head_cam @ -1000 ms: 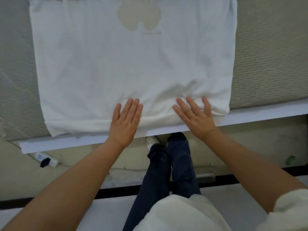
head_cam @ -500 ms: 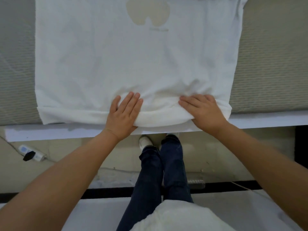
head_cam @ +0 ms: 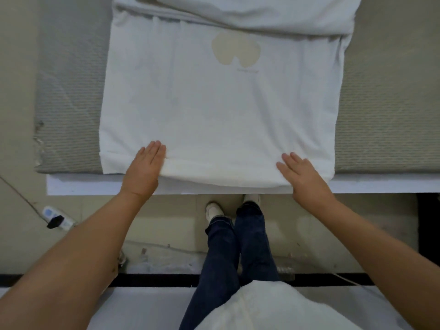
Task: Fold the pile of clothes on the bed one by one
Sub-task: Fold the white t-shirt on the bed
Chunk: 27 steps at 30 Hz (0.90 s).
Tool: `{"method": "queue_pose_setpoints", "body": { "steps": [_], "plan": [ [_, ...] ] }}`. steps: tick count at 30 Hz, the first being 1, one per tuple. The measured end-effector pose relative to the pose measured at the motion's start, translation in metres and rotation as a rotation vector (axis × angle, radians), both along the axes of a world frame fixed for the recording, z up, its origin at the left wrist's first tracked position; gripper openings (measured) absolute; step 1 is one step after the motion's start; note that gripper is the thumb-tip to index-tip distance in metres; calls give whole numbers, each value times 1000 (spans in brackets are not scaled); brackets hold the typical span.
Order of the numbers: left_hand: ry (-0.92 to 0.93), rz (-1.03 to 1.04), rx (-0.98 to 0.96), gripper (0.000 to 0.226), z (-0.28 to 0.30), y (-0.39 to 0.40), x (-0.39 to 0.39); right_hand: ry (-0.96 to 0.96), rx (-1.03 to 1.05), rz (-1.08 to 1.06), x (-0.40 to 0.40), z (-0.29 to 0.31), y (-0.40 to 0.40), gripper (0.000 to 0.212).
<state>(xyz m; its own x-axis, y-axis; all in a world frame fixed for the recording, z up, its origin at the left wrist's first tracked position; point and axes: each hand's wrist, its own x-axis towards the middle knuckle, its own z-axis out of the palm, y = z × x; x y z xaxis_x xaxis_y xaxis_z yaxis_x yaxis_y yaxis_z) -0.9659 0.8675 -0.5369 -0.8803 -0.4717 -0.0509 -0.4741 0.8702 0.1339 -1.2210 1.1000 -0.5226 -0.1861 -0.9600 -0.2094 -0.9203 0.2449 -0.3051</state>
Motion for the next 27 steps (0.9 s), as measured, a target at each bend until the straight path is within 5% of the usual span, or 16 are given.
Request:
{"method": "queue_pose_setpoints", "body": {
  "steps": [8, 18, 27],
  "plan": [
    [-155, -94, 87, 58, 26, 52, 52, -131, 520, -34, 37, 10, 57, 71],
    [-58, 6, -21, 53, 85, -19, -25, 302, 43, -223, -22, 64, -19, 64],
    [-264, 206, -29, 50, 119, -142, -130, 390, 60, -346, -142, 93, -132, 51]
  ]
}}
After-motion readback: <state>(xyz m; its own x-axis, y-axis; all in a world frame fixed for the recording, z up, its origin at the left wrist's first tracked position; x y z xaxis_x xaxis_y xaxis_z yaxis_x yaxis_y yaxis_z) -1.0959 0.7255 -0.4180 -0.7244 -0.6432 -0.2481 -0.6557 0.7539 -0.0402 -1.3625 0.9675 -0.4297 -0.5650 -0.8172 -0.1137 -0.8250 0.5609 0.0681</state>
